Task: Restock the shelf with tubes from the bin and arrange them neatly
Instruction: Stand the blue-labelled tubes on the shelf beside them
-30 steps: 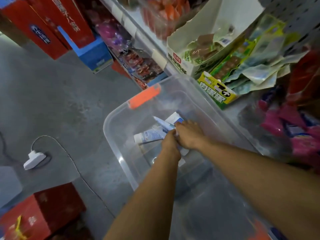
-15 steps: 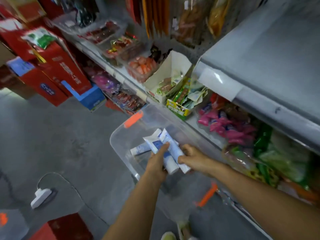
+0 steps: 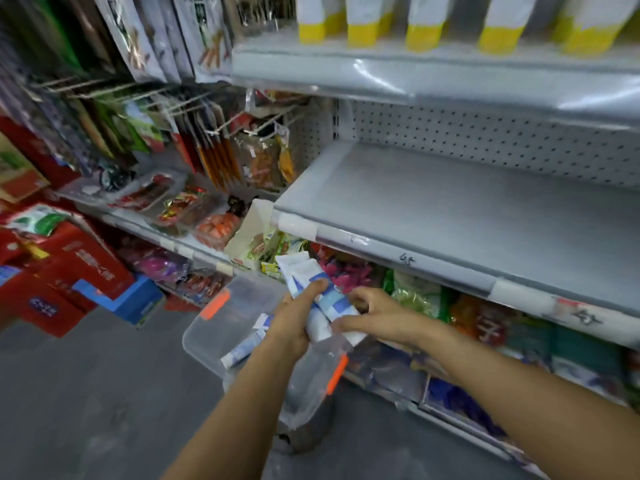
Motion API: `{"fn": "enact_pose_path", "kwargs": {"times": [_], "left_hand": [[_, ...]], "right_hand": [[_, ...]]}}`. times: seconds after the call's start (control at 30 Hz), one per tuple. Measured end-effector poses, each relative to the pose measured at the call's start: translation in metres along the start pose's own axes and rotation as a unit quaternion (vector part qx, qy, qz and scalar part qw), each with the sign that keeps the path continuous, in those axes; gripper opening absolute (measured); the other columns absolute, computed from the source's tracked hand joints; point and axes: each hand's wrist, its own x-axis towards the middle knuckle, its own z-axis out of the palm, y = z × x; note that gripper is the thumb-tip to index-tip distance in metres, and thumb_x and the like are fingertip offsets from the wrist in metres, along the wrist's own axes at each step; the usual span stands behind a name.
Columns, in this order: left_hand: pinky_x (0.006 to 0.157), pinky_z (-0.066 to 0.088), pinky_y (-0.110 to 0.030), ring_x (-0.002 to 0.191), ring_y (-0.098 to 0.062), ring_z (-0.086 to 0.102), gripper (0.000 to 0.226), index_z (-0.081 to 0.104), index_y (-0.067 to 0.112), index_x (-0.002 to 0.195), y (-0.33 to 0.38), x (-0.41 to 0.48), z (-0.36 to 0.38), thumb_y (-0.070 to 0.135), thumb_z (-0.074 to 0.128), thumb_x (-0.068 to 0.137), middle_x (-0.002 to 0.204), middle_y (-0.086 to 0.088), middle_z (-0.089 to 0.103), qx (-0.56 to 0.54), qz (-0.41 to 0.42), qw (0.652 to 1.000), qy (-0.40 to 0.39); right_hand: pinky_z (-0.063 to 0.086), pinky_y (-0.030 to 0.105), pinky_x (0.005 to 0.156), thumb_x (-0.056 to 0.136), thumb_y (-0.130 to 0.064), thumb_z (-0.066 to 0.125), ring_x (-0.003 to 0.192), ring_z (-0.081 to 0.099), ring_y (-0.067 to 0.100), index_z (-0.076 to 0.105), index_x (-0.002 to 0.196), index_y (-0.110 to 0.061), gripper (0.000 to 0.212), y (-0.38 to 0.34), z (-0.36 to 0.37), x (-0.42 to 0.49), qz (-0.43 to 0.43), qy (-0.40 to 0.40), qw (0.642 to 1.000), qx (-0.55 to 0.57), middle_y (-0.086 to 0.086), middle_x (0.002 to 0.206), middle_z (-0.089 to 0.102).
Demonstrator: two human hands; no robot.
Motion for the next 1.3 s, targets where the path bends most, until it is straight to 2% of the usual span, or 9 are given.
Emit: {"fn": "enact_pose_path", "kwargs": {"times": [0.13, 0.33, 0.43, 0.5, 0.7, 0.83, 0.97, 1.13, 1.3], "left_hand": [[0.077, 0.058, -0.045, 0.082, -0.032, 0.068, 0.032, 0.065, 0.006, 0.109, 0.003, -0.04, 0.056, 0.009, 0.074, 0.079, 0.098, -0.02, 0.071, 0.053, 0.041, 0.997, -0.046], [0.082, 0.057, -0.045, 0.085, -0.032, 0.069, 0.022, 0.065, 0.005, 0.107, -0.027, -0.121, 0.157, 0.007, 0.067, 0.085, 0.103, -0.02, 0.071, 0.086, 0.106, 0.988, -0.077], [0.074, 0.058, -0.041, 0.077, -0.03, 0.068, 0.024, 0.064, 0.004, 0.103, -0.046, -0.17, 0.217, 0.013, 0.045, 0.092, 0.093, -0.018, 0.071, 0.062, 0.089, 0.989, -0.103], [0.085, 0.053, -0.048, 0.086, -0.032, 0.064, 0.027, 0.061, 0.008, 0.102, -0.06, -0.199, 0.259, 0.012, 0.037, 0.089, 0.096, -0.019, 0.068, 0.075, 0.094, 0.987, -0.108], [0.067, 0.053, -0.034, 0.076, -0.021, 0.065, 0.023, 0.06, 0.015, 0.101, -0.095, -0.271, 0.379, 0.012, 0.042, 0.088, 0.092, -0.01, 0.071, 0.188, 0.193, 0.946, -0.183], [0.086, 0.055, -0.042, 0.095, -0.025, 0.067, 0.032, 0.059, 0.015, 0.116, -0.098, -0.31, 0.439, 0.014, 0.042, 0.088, 0.108, -0.01, 0.07, 0.231, 0.241, 0.912, -0.239], [0.077, 0.056, -0.035, 0.087, -0.019, 0.068, 0.025, 0.061, 0.012, 0.113, -0.087, -0.33, 0.483, 0.011, 0.047, 0.093, 0.105, -0.008, 0.071, 0.241, 0.283, 0.887, -0.275], [0.088, 0.056, -0.042, 0.098, -0.025, 0.068, 0.028, 0.055, 0.012, 0.122, -0.063, -0.341, 0.532, 0.019, 0.057, 0.094, 0.109, -0.009, 0.069, 0.227, 0.328, 0.868, -0.297], [0.068, 0.057, -0.027, 0.077, -0.013, 0.065, 0.016, 0.053, 0.016, 0.109, -0.048, -0.339, 0.573, 0.02, 0.059, 0.095, 0.091, 0.001, 0.066, 0.196, 0.345, 0.865, -0.306]], "right_hand": [[0.043, 0.028, 0.065, 0.073, -0.025, 0.082, 0.074, 0.057, 0.012, 0.061, 0.089, -0.017, 0.028, 0.001, -0.043, -0.052, -0.012, 0.043, 0.999, -0.019, 0.001, 0.086, 0.064], [0.055, 0.038, 0.077, 0.066, -0.039, 0.081, 0.085, 0.069, 0.019, 0.065, 0.098, -0.018, 0.041, 0.031, -0.11, -0.154, -0.042, 0.1, 0.992, -0.069, 0.002, 0.095, 0.072], [0.056, 0.042, 0.081, 0.07, -0.038, 0.08, 0.089, 0.067, 0.02, 0.063, 0.102, -0.017, 0.042, 0.051, -0.155, -0.217, -0.04, 0.133, 0.987, -0.086, 0.002, 0.099, 0.07], [0.056, 0.045, 0.083, 0.067, -0.038, 0.08, 0.09, 0.068, 0.022, 0.064, 0.098, -0.018, 0.04, 0.065, -0.187, -0.26, -0.055, 0.163, 0.981, -0.084, 0.003, 0.098, 0.07], [0.052, 0.027, 0.07, 0.078, -0.023, 0.077, 0.081, 0.065, 0.014, 0.061, 0.092, -0.022, 0.022, 0.091, -0.274, -0.376, -0.085, 0.243, 0.965, -0.057, 0.004, 0.099, 0.072], [0.047, 0.022, 0.061, 0.079, -0.024, 0.076, 0.081, 0.065, 0.014, 0.06, 0.088, -0.027, 0.019, 0.098, -0.322, -0.432, -0.096, 0.275, 0.955, -0.059, 0.001, 0.095, 0.071], [0.049, 0.022, 0.061, 0.079, -0.022, 0.076, 0.077, 0.064, 0.011, 0.066, 0.097, -0.016, 0.021, 0.096, -0.361, -0.467, -0.117, 0.341, 0.931, -0.059, 0.001, 0.091, 0.071], [0.047, 0.016, 0.061, 0.081, -0.022, 0.075, 0.071, 0.061, 0.001, 0.067, 0.102, -0.016, 0.024, 0.085, -0.416, -0.494, -0.16, 0.449, 0.878, -0.04, -0.007, 0.086, 0.068], [0.049, 0.023, 0.073, 0.081, -0.021, 0.075, 0.08, 0.062, 0.005, 0.064, 0.108, -0.018, 0.028, 0.086, -0.478, -0.493, -0.132, 0.516, 0.845, -0.045, -0.008, 0.091, 0.067]]}}
